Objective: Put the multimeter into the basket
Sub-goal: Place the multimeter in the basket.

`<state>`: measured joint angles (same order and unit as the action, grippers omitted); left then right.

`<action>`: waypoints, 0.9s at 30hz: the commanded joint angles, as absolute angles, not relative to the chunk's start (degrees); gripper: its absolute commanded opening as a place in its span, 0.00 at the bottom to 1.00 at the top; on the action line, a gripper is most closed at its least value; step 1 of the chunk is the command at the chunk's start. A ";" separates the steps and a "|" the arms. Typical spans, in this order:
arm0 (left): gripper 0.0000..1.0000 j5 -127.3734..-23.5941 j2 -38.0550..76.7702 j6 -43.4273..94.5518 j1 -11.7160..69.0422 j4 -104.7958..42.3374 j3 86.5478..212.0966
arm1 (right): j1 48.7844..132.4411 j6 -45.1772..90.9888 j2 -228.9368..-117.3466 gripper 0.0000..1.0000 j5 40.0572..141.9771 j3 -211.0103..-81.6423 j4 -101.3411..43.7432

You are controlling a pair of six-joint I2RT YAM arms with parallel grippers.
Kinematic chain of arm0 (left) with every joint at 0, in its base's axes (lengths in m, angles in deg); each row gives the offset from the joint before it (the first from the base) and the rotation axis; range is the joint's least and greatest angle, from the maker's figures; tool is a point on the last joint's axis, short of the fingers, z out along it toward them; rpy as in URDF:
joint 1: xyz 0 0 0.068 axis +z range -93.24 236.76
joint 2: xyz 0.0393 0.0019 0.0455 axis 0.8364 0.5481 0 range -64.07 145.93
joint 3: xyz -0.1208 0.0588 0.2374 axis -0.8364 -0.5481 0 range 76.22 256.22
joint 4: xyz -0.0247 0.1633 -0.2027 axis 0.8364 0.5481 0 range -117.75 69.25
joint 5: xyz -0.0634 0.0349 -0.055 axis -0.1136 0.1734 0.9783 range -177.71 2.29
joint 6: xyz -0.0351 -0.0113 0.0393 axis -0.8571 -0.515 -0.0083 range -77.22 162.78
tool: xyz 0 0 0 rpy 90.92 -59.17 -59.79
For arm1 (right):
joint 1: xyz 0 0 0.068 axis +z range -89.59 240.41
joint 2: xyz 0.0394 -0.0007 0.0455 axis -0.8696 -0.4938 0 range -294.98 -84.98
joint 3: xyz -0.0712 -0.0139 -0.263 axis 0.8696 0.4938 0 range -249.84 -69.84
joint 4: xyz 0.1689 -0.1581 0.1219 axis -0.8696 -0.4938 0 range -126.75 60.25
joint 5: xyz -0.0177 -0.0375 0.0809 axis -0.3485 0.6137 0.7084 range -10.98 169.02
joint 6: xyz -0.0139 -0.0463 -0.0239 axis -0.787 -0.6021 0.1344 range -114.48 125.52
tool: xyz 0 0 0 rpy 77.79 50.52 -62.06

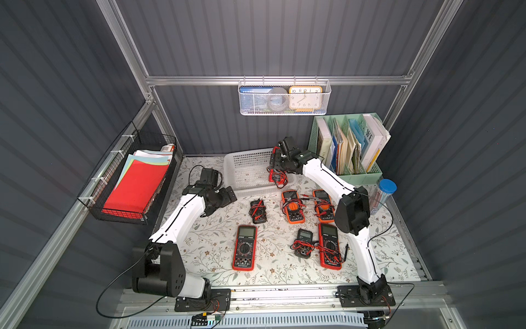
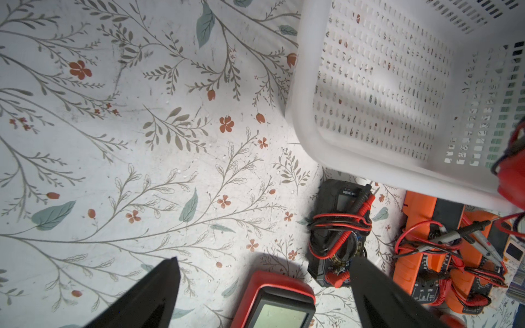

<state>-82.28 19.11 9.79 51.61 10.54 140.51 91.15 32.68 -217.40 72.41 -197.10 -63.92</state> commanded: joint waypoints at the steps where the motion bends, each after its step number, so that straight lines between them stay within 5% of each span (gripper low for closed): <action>1: 0.99 -80.23 19.71 11.31 51.93 10.27 139.63 | 90.58 30.03 -217.77 0.65 69.76 -202.20 -56.16; 11: 0.99 -78.67 20.91 11.45 51.94 10.70 139.88 | 89.76 25.32 -227.11 0.65 69.09 -210.53 -57.13; 27: 0.99 -77.08 21.09 10.48 51.75 10.31 140.03 | 89.77 18.98 -228.06 0.66 68.29 -204.91 -64.62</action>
